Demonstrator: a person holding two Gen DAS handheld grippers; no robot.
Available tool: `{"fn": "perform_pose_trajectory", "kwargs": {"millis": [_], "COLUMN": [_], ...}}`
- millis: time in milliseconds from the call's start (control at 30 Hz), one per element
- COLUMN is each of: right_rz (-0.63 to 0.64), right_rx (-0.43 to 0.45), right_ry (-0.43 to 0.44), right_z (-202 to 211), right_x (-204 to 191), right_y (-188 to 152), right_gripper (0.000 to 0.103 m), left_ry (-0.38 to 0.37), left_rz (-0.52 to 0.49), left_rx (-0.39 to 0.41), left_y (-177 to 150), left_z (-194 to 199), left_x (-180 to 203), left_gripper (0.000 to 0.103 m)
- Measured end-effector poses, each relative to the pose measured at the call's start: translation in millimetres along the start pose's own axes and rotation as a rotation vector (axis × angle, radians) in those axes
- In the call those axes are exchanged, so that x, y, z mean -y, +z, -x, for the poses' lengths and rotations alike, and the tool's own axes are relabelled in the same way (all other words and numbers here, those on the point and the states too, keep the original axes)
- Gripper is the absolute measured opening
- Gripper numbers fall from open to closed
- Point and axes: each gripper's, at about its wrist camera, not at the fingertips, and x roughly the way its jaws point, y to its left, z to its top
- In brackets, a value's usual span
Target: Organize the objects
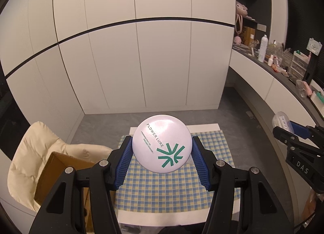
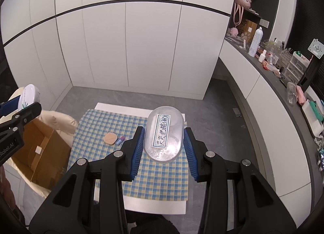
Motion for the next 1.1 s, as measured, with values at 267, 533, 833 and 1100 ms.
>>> {"fn": "perform_pose_trajectory", "kwargs": {"millis": [267, 533, 833, 1100], "right_rz": [0.012, 0.028, 0.072, 0.071], "right_rx": [0.002, -0.024, -0.056, -0.076], "right_ry": [0.004, 0.028, 0.081, 0.109], "right_z": [27, 47, 57, 74], "right_x": [-9, -20, -37, -47], "right_y": [-30, -68, -108, -148], "right_gripper": [0.041, 0.041, 0.041, 0.041], "left_ry": [-0.020, -0.027, -0.023, -0.014], "left_rz": [0.004, 0.000, 0.060, 0.051], "left_rx": [0.009, -0.006, -0.028, -0.048], "left_y": [-23, -48, -75, -117], "left_z": [33, 59, 71, 88], "left_x": [-1, -1, -15, -21], "left_gripper": [0.057, 0.057, 0.057, 0.057]}}
